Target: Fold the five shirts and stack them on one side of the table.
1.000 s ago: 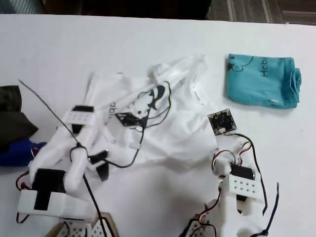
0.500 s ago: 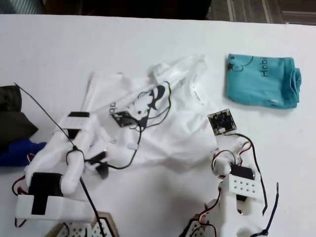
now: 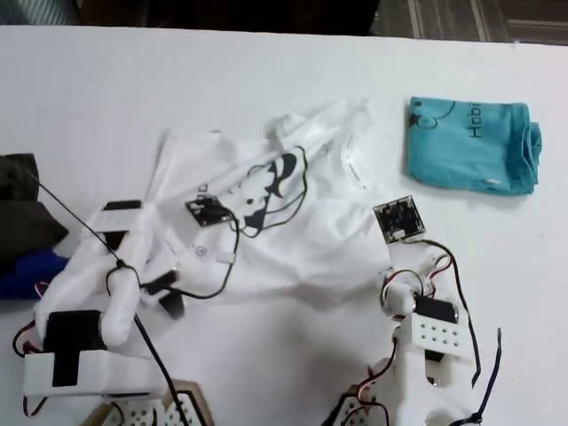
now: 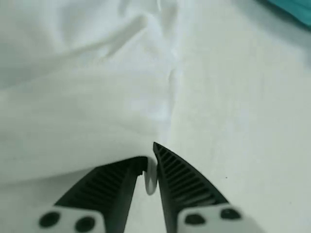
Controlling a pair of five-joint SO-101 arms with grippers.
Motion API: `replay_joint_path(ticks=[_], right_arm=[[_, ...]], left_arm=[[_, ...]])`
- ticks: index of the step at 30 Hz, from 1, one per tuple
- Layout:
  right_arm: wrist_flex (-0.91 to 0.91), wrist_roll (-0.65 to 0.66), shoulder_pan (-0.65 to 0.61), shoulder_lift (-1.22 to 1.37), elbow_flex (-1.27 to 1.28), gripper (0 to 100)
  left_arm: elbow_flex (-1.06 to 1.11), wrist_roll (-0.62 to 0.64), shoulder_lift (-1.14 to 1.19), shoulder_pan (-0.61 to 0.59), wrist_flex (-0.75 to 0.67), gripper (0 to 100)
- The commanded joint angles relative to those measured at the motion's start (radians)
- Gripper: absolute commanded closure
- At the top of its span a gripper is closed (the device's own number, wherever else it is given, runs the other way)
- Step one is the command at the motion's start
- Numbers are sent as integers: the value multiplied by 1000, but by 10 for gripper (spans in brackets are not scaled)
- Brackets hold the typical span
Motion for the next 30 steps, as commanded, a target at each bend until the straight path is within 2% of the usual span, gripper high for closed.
replay_joint_path(ticks=[1, 2, 4, 9, 14, 19, 25, 30], right_arm=[[-18, 2, -8, -18, -5, 979], [-18, 2, -8, -18, -5, 979], [-18, 2, -8, -18, -5, 979], [-18, -6, -8, -18, -5, 979], [18, -5, -8, -25, -29, 979], [223, -2, -7, -18, -321, 979], [394, 2, -8, -16, -674, 980], [412, 2, -8, -16, -858, 980]], left_arm=[[-36, -32, 5, -40, -58, 928], [-36, -26, 5, -37, -55, 992], [-33, -6, 0, -29, -52, 958], [-54, 8, -3, -29, -37, 975], [-205, 8, -3, -29, 135, 975], [-484, 9, -3, -29, 384, 975], [-842, 86, -3, -29, 617, 975], [-1009, 193, -35, -34, 655, 975]])
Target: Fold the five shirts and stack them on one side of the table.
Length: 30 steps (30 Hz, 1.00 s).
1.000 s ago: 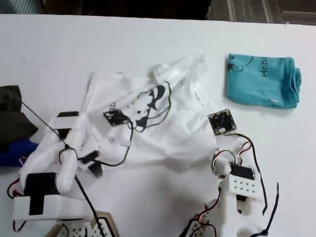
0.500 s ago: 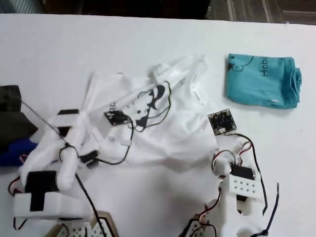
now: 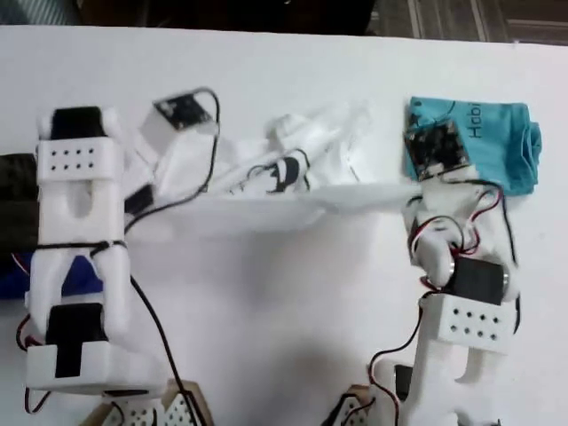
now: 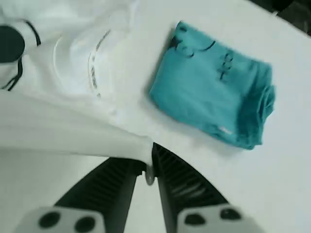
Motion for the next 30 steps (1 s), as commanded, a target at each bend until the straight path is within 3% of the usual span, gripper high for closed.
replay_joint_path(ticks=[1, 10, 22, 26, 30], right_arm=[[-2, 2, -7, -15, -157, 980], [-140, -6, -7, -15, -319, 980], [-114, -77, -4, -19, -647, 980], [-44, -78, -5, -16, -786, 980], [35, -78, -5, -16, -888, 980]], left_arm=[[-114, 74, -63, -17, 29, 975], [-131, 219, -404, 112, 23, 975], [-131, 267, -756, 106, -78, 975], [-133, 347, -841, 106, -149, 975], [-133, 350, -893, 106, -160, 975]])
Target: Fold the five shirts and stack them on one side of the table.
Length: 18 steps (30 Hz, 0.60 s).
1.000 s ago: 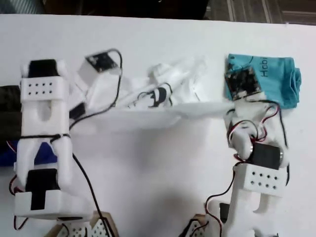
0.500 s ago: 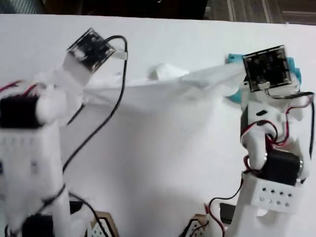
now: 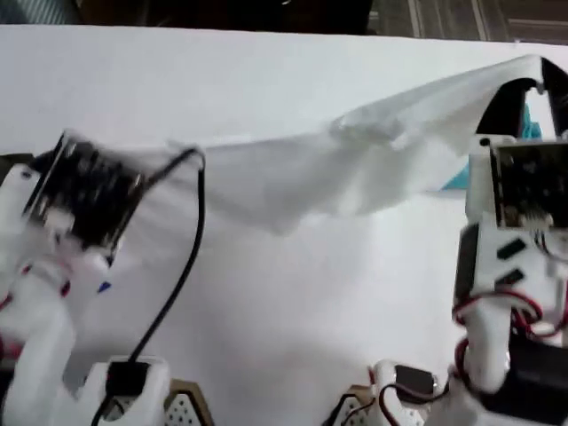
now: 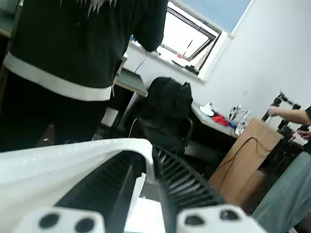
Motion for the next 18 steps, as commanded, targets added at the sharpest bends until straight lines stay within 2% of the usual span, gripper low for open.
replay_joint_path(ticks=[1, 8, 18], right_arm=[[59, -8, -5, -15, -100, 980], [48, -8, -1, 1, -167, 980], [25, -8, -1, 143, -279, 980]], left_arm=[[-36, 14, -38, 5, -40, 975], [-193, 48, -60, 3, -51, 975], [-200, 49, 68, -71, -51, 975]])
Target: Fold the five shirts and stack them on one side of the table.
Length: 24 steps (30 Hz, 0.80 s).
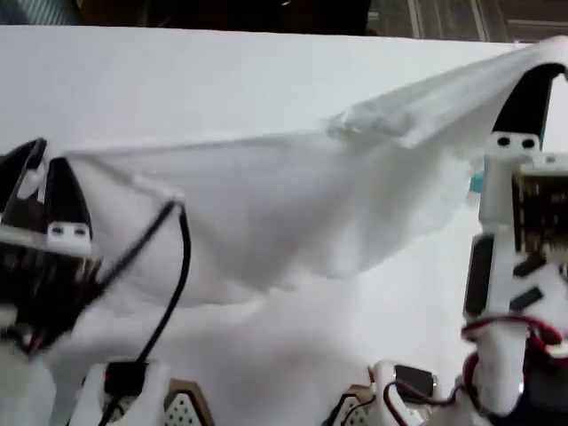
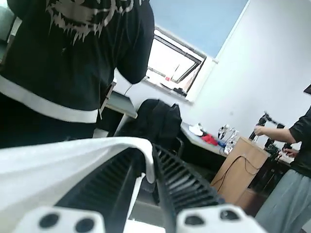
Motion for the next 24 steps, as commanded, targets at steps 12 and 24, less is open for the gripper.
replay_joint_path(ticks=[12, 24], right_arm=[[217, -9, -7, 35, -262, 980], [259, 0, -5, -36, -269, 980]], left_arm=[[-19, 8, 35, -18, 29, 975], [-21, 8, 31, -18, 51, 975]])
